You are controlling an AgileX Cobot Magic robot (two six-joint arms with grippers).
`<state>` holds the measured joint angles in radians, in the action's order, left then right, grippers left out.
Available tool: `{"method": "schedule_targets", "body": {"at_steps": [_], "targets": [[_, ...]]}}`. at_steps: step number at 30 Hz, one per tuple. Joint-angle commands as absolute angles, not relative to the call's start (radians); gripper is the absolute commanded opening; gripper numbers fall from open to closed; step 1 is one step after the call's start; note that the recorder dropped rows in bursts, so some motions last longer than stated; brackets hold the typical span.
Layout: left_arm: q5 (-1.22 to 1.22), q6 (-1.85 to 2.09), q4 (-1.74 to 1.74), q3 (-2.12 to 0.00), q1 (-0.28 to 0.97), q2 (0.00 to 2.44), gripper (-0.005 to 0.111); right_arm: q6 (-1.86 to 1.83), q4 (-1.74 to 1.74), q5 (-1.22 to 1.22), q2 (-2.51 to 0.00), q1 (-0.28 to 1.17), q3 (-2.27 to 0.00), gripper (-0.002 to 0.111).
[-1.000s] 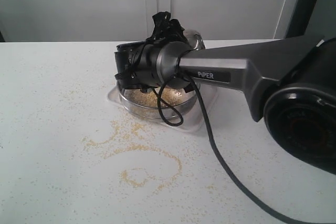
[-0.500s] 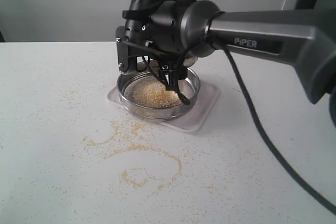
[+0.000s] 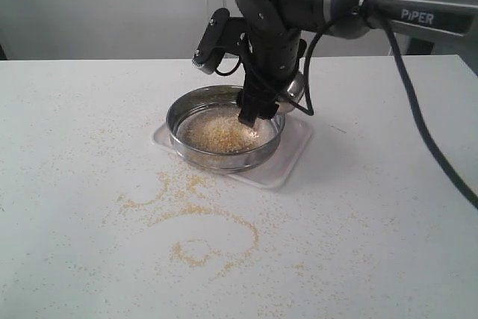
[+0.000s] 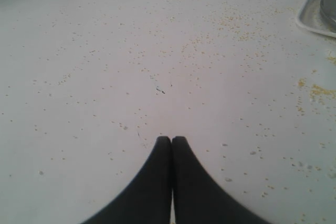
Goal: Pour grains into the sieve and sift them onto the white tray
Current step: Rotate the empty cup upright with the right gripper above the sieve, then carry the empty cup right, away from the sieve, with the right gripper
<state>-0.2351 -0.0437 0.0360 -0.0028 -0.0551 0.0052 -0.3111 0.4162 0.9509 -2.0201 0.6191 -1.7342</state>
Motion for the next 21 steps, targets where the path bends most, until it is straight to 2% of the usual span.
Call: {"method": "schedule_targets", "body": {"at_steps": [1, 14, 21], "targets": [[-0.233, -0.046, 0.044, 0.0, -0.058, 0.0, 0.0, -0.317, 0.311, 0.928, -2.004, 0.586, -1.732, 0.0], [-0.233, -0.046, 0.044, 0.0, -0.058, 0.0, 0.0, -0.367, -0.035, 0.924, -1.98, 0.462, -1.732, 0.0], [-0.233, -0.046, 0.044, 0.0, -0.058, 0.0, 0.0, -0.424, -0.186, 0.803, -1.914, 0.408, -1.635, 0.0]]}}
